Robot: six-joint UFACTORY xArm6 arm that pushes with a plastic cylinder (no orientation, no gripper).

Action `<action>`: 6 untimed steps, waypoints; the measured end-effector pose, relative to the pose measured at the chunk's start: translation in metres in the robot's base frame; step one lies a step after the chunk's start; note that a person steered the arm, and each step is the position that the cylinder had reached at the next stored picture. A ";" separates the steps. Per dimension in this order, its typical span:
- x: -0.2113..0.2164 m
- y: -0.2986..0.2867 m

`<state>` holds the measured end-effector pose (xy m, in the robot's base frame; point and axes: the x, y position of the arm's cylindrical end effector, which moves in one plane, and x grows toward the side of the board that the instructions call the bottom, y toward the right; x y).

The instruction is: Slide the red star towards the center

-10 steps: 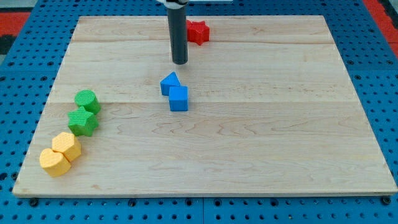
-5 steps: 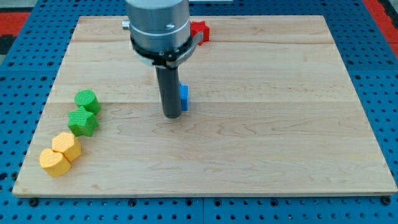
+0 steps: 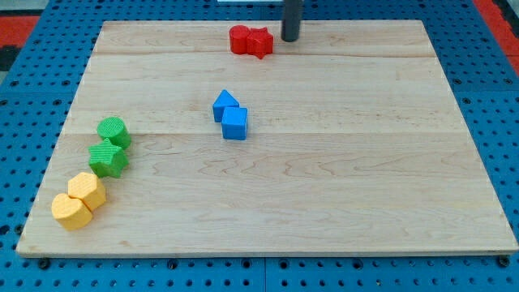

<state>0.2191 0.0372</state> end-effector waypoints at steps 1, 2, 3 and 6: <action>-0.016 -0.031; -0.003 -0.061; 0.051 0.003; 0.113 0.001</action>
